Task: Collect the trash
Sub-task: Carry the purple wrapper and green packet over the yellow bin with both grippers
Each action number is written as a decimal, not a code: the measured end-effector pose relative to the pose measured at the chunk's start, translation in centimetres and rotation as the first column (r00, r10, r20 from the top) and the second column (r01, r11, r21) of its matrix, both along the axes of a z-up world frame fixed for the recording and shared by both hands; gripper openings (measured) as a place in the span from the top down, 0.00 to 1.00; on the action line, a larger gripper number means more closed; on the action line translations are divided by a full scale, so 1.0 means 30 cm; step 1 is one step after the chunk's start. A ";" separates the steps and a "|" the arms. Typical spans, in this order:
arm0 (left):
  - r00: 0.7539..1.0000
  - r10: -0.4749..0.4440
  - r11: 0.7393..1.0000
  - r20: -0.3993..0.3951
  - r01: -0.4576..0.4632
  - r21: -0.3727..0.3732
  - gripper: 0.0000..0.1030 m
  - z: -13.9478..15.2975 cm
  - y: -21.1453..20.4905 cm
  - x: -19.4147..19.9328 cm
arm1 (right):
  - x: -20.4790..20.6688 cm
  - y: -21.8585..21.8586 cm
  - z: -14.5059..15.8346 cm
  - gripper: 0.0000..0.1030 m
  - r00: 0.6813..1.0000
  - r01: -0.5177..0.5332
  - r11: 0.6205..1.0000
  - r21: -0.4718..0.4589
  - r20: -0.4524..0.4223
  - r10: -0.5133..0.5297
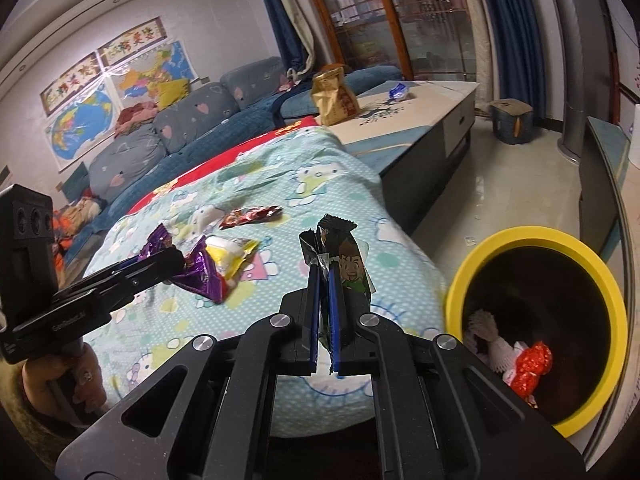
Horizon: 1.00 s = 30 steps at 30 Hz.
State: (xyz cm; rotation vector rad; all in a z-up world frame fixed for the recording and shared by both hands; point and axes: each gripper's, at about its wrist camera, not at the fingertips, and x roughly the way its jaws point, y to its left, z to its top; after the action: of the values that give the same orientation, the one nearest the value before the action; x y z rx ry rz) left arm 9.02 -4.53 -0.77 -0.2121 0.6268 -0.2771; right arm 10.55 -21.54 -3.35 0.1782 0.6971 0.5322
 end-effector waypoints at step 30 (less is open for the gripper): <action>0.985 -0.171 0.984 0.017 0.170 0.053 0.66 0.001 -0.237 0.059 | 0.010 -0.285 -0.012 0.98 0.978 0.209 0.978 -0.010 0.000 -0.209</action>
State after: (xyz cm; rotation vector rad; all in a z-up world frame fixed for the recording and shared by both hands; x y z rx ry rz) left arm 10.79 -11.64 -0.74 -0.1059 0.6311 -0.4274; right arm 10.84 -30.07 -3.71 0.2392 0.6727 0.3269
